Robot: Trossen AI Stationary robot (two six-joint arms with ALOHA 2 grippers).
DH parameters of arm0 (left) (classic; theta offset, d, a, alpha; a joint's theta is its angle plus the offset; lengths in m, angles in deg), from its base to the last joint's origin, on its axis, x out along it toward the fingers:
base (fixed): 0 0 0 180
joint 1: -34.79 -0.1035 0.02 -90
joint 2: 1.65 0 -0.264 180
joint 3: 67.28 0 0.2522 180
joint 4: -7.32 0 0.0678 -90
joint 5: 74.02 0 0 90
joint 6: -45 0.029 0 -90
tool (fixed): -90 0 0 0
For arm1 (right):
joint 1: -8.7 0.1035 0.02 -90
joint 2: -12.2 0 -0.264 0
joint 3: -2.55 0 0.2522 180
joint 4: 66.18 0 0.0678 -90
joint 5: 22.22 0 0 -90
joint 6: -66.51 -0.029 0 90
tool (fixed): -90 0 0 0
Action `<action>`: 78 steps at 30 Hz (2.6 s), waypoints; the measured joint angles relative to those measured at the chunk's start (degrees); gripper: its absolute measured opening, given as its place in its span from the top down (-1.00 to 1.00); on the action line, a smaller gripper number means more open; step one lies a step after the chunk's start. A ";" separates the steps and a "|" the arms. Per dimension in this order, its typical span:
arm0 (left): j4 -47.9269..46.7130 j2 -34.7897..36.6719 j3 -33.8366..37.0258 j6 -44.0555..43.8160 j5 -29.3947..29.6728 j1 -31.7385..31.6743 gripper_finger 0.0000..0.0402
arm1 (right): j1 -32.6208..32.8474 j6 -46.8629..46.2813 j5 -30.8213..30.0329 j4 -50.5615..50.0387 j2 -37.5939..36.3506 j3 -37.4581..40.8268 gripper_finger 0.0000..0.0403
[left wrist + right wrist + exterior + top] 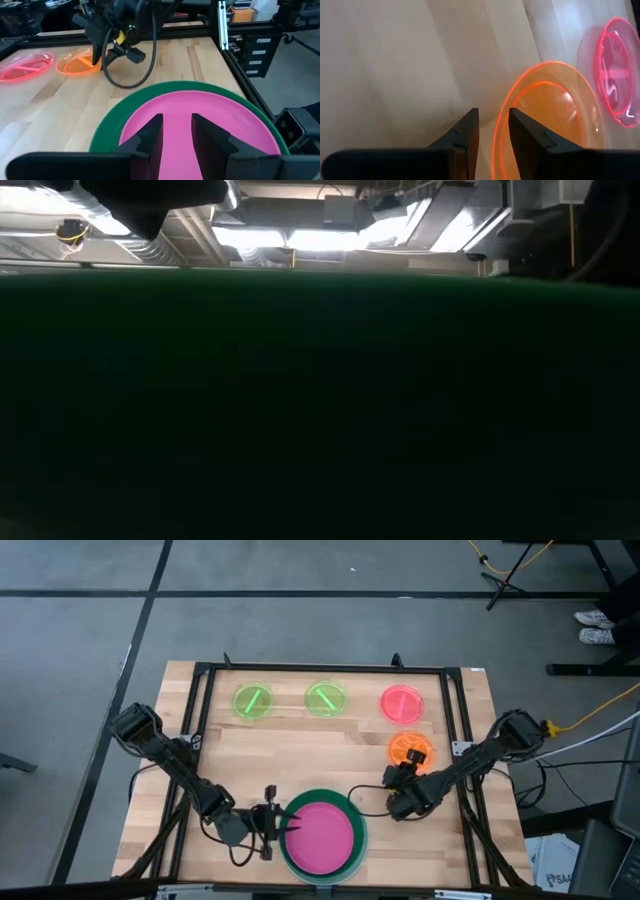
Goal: Stack plastic plates
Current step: Stack the orange plate on top of the pink plate
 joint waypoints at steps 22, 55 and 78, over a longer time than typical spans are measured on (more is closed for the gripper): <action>0.52 0.00 0.00 -2.49 -3.84 -0.05 0.53 | -4.17 -0.13 0.42 -0.62 4.79 -0.07 0.96; 0.68 0.00 -0.02 -2.95 -3.76 -1.08 0.53 | 12.21 31.23 -4.03 14.04 4.86 -16.31 1.00; 0.68 -0.02 -0.04 -2.86 -3.52 -1.08 0.53 | 11.35 64.18 14.99 50.73 11.67 -16.30 1.00</action>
